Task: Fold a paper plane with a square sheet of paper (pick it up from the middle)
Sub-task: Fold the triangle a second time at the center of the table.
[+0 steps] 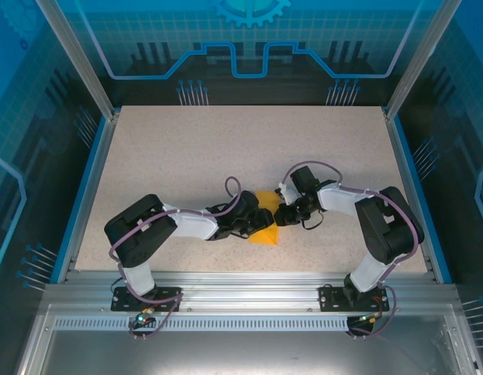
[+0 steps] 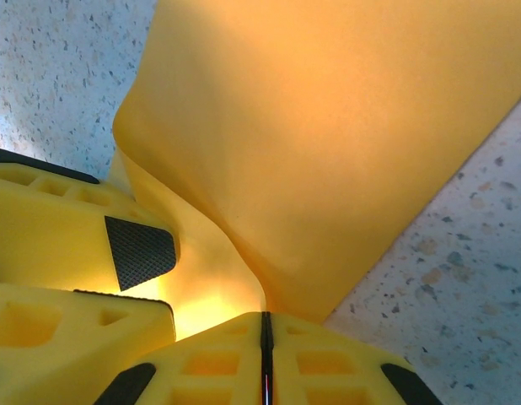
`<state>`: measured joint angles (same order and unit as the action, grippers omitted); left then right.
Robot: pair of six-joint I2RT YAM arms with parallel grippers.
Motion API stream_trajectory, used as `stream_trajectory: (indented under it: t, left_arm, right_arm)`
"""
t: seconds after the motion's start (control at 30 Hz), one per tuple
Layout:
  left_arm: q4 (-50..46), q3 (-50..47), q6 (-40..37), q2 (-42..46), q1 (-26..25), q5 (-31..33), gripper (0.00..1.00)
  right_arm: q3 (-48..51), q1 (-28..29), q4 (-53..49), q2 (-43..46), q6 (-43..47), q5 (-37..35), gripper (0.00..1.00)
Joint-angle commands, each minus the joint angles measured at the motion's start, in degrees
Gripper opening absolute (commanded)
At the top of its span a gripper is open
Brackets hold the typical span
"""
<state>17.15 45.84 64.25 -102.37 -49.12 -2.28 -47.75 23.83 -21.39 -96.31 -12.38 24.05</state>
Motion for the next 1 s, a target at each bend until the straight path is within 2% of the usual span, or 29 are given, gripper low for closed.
stream_trajectory:
  t: [0.0,0.67,0.97]
  left_arm:
    - [2.18,-1.52,-0.20,2.99,0.34,1.31,0.45]
    - [6.95,-4.11,-0.49,6.39,0.34,0.86,0.49]
    - [7.04,-2.81,1.69,3.51,0.52,1.34,0.48]
  right_arm:
    - [-0.99,-1.29,-0.24,-0.98,0.45,-0.07,0.09]
    - [-2.31,-1.99,-0.95,-2.83,1.66,0.47,0.09]
    - [-2.10,-1.95,-1.01,-2.72,1.49,0.12,0.09]
